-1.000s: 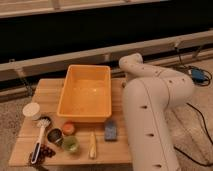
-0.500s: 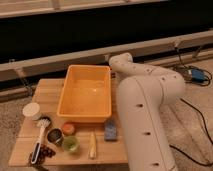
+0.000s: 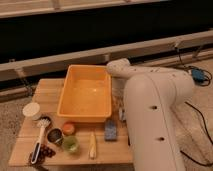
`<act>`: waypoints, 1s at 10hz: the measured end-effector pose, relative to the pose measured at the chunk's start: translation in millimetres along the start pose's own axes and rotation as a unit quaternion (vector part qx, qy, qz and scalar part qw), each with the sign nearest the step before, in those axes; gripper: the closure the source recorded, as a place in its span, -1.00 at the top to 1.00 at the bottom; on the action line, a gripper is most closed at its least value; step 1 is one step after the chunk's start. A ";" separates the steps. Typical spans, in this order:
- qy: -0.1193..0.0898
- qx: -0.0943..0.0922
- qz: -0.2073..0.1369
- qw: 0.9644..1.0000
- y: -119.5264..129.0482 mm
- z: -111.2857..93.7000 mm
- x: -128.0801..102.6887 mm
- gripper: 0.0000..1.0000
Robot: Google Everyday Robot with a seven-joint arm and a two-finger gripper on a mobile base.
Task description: Wipe table surface with towel
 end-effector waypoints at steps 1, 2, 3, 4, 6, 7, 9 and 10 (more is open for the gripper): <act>0.008 0.005 0.003 1.000 -11.4 4.2 5.2 -1.00; 0.012 0.011 0.012 1.000 -25.7 7.0 6.4 -1.00; 0.014 0.018 0.028 0.999 -44.4 9.3 4.3 -1.00; 0.011 0.025 0.046 0.999 -62.4 8.4 -2.5 -1.00; 0.005 0.036 0.087 0.996 -91.7 4.7 -23.3 -1.00; 0.000 0.041 0.101 0.994 -100.5 2.3 -32.3 -1.00; -0.012 0.053 0.138 0.989 -120.9 -2.8 -56.9 -1.00; -0.018 0.057 0.148 0.987 -124.8 -4.3 -65.3 -1.00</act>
